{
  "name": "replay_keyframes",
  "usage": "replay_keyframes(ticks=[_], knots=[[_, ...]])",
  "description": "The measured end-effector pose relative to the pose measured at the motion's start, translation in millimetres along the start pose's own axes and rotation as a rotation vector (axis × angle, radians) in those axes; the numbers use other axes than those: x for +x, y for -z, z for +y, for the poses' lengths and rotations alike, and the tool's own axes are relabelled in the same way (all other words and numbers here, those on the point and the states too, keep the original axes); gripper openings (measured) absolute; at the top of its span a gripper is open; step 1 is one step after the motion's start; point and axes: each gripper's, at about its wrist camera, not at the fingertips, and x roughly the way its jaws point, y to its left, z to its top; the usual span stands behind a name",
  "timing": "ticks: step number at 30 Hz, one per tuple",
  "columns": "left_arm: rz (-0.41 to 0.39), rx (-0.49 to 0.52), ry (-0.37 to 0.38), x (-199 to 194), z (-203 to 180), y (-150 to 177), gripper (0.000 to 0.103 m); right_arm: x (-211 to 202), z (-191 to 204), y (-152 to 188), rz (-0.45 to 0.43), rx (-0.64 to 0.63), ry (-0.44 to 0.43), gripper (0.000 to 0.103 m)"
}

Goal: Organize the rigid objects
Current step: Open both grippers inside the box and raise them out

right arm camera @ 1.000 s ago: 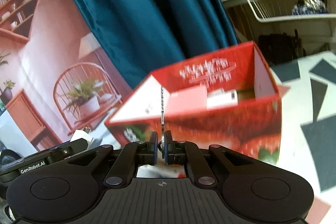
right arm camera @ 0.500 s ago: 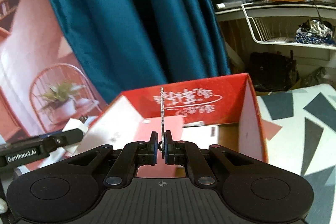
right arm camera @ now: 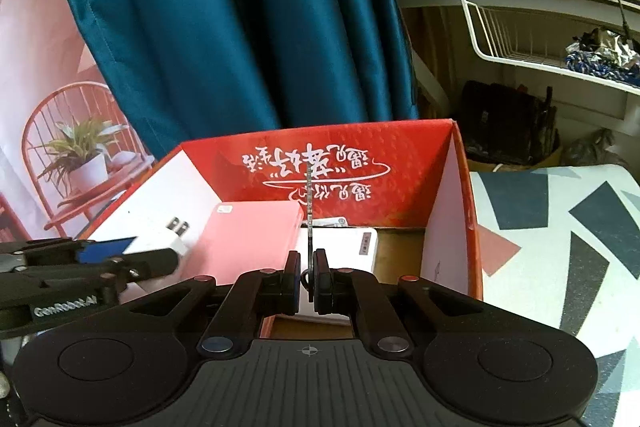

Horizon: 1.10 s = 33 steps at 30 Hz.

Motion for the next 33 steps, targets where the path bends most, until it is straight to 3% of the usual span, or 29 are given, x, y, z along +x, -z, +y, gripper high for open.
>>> replay_keyframes(ticks=[14,17,21,23,26,31,32,33], knots=[[0.025,0.013,0.083,4,-8,4,0.039,0,13,7,0.054,-0.062,0.127,0.006],[0.013,0.031,0.071,-2,-9,5,0.039,-3,14,9,0.058,-0.051,0.130,0.008],[-0.052,0.021,0.065,-24,-3,4,0.041,-12,17,10,0.044,-0.037,0.128,0.019],[-0.082,0.013,0.052,-37,1,3,0.048,-22,20,10,0.022,-0.025,0.103,0.023],[-0.132,0.010,0.037,-58,7,2,0.064,-38,25,13,-0.024,-0.033,0.086,0.043],[-0.163,0.004,0.028,-89,21,7,0.076,-65,31,21,-0.090,-0.040,0.093,0.079],[-0.166,0.001,0.024,-94,24,10,0.080,-70,31,23,-0.101,-0.030,0.096,0.090],[-0.166,-0.001,0.020,-99,26,13,0.084,-75,31,27,-0.113,-0.019,0.095,0.093]])
